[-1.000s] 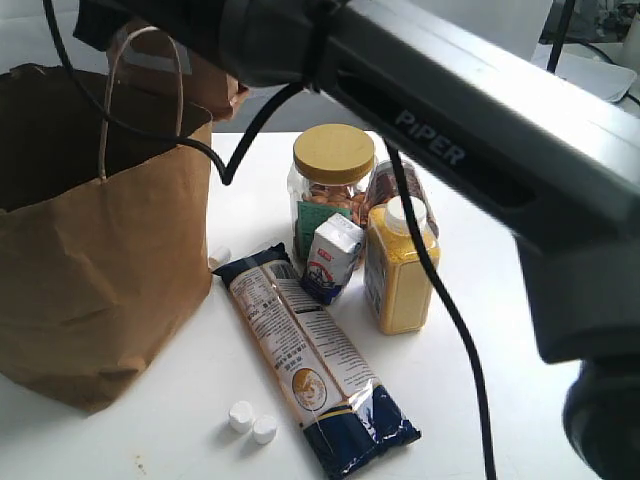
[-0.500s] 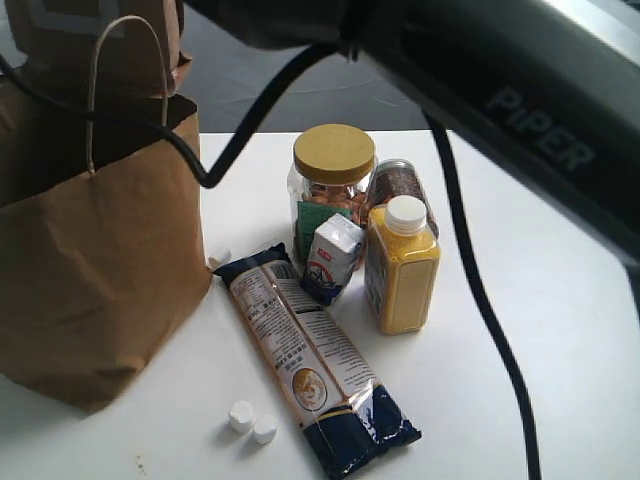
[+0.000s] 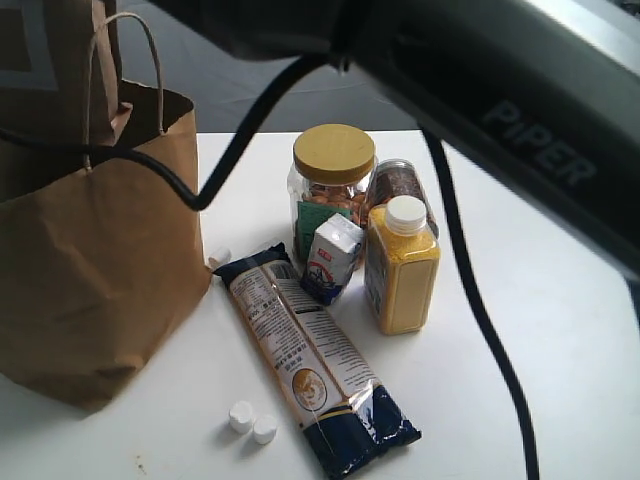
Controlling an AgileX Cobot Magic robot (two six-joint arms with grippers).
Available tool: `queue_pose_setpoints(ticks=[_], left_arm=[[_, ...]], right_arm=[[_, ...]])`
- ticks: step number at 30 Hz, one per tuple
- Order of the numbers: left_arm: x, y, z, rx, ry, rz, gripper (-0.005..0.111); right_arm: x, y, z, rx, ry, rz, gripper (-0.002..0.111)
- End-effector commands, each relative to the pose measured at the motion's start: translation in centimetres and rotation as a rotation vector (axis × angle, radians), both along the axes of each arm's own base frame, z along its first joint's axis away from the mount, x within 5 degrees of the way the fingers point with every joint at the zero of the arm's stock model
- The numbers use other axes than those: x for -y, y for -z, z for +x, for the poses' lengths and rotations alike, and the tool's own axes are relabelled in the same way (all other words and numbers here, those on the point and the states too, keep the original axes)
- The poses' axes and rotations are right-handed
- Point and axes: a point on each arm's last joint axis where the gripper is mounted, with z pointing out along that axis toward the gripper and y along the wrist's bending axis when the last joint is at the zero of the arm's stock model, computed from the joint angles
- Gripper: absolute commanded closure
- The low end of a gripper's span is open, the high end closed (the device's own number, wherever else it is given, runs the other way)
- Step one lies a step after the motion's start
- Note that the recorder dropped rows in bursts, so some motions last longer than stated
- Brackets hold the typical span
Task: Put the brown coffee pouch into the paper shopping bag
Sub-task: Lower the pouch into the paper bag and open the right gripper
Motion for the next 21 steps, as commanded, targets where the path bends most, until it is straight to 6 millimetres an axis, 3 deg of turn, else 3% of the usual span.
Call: queue_pose_setpoints(ticks=[1, 9, 11, 13, 14, 15, 18, 21], left_arm=[[0.0, 0.1, 0.0, 0.000, -0.004, 0.002, 0.107], [0.0, 0.1, 0.0, 0.000, -0.004, 0.002, 0.107], [0.0, 0.1, 0.0, 0.000, -0.004, 0.002, 0.107], [0.0, 0.1, 0.0, 0.000, -0.004, 0.002, 0.107], [0.0, 0.1, 0.0, 0.000, -0.004, 0.002, 0.107], [0.0, 0.1, 0.0, 0.000, -0.004, 0.002, 0.107], [0.0, 0.1, 0.0, 0.000, -0.004, 0.002, 0.107], [0.0, 0.1, 0.0, 0.000, -0.004, 0.002, 0.107]], right_arm=[[0.4, -0.7, 0.2, -0.043, -0.026, 0.041, 0.104], [0.1, 0.2, 0.6, -0.077, -0.017, 0.018, 0.055], [0.2, 0.1, 0.7, -0.067, -0.012, 0.017, 0.050], [0.4, 0.0, 0.8, -0.048, 0.003, 0.008, 0.055], [0.6, -0.2, 0.9, -0.039, 0.014, 0.003, 0.065], [0.8, -0.3, 1.0, -0.037, 0.026, -0.003, 0.084], [1.3, -0.9, 0.9, -0.034, 0.029, 0.006, 0.108], [2.0, -2.2, 0.7, -0.028, 0.018, 0.043, 0.108]])
